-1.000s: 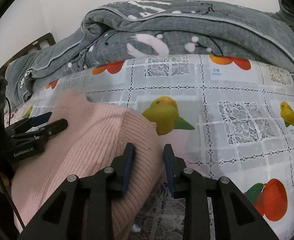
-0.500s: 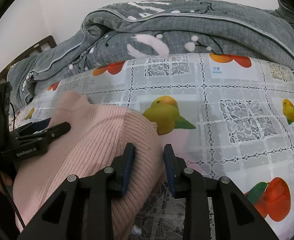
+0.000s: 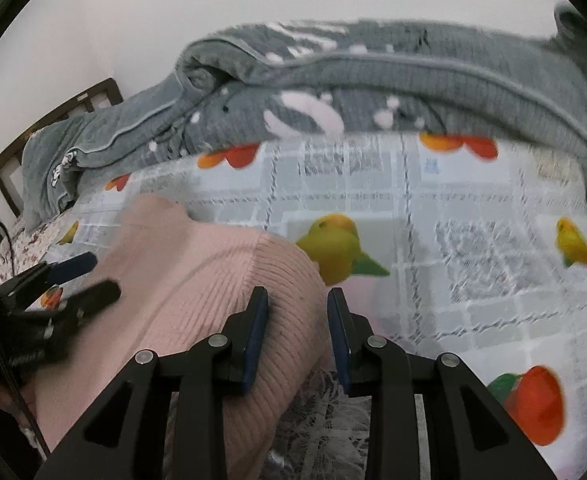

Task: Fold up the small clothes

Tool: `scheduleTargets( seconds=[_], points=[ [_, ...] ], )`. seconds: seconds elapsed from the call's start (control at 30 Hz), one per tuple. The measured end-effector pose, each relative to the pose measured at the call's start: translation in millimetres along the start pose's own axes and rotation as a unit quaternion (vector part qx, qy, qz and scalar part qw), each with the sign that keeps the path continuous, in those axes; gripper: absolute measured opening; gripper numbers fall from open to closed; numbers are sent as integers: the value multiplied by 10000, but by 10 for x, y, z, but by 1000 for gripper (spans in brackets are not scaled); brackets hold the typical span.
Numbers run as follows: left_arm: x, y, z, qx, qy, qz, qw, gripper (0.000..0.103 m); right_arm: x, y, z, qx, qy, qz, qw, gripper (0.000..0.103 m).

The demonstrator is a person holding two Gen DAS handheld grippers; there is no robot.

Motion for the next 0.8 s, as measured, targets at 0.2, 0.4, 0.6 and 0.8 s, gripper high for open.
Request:
scheduleTargets(
  seconds=[0.2, 0.4, 0.6, 0.8],
  points=[
    [388, -216, 264, 82, 59, 147, 9998, 72, 526, 122, 280, -247, 9, -382, 9990, 30],
    [560, -118, 412, 618, 368, 240, 9971, 72, 715, 200, 529, -403, 113, -286, 9987, 29],
    [809, -27, 471, 629, 352, -11, 9974, 72, 662, 308, 564, -354, 232, -301, 9986, 29],
    [942, 76, 535, 912, 323, -65, 9953, 72, 833, 303, 483, -312, -77, -662, 9973, 7]
  ],
)
Point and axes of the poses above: each gripper's, at about its wrist camera, not at the fingertips, and x roughly against the way its jaws point, y to its left, z to its underside, the point moved 5 cm from there along -x, roughly the way its jaws point, and after that the axes turned 8 degrees about -y, right-handed, at the moved point
